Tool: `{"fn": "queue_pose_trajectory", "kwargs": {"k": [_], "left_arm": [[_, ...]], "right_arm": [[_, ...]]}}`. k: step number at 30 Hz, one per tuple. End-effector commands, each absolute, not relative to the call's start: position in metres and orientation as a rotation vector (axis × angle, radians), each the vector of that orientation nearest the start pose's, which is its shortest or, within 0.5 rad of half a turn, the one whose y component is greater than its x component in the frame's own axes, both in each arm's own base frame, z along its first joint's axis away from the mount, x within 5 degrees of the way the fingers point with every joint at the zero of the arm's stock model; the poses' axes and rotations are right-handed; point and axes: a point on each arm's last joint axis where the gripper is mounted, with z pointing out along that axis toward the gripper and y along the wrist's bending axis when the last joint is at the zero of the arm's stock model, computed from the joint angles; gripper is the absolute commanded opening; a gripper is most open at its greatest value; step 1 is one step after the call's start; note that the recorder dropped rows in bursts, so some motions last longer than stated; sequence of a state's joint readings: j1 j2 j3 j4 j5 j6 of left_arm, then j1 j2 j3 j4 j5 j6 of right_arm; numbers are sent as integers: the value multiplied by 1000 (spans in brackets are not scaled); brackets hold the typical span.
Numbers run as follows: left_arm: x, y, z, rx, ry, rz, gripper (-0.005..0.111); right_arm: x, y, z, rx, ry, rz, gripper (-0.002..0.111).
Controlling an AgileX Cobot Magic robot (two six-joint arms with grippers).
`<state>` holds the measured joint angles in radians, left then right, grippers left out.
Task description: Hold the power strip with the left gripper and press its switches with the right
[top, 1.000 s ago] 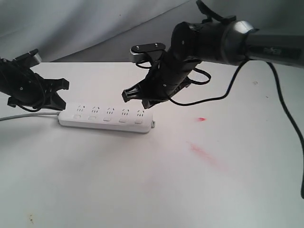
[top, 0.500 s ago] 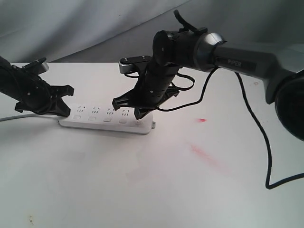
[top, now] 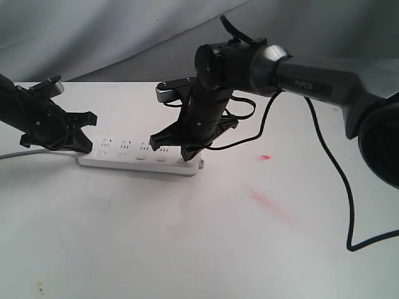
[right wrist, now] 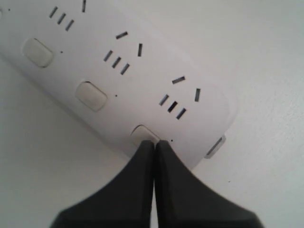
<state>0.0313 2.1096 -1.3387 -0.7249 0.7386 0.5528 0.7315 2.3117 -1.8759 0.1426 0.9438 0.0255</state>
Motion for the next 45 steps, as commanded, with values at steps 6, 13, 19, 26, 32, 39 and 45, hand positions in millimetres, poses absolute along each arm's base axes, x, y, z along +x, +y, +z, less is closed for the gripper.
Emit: {"fn": "queue_pose_trajectory", "kwargs": {"k": [6,13,19,26,32,39,45], "left_arm": [[412,-28,128,26,2777,-650,0],[412,-28,128,26,2777,-650,0],[412,-28,128,26,2777,-650,0],[412,-28,128,26,2777,-650,0],[412,-28,128,26,2777,-650,0],[411,-28,128,27,2778,-651,0],[411,-28,128,27,2778,-651,0]], "right_arm": [[353,338,149,-853,2802,357,0],[349,342,115,-883,2880,325,0],[352,338,111,-882,2869,252,0],[356,334,111,-868,2855,162,0],[356,334,111,-862,2857,163,0],[355,333,96,-872,2894,138,0],[353,329,83,-902,2931,69,0]]}}
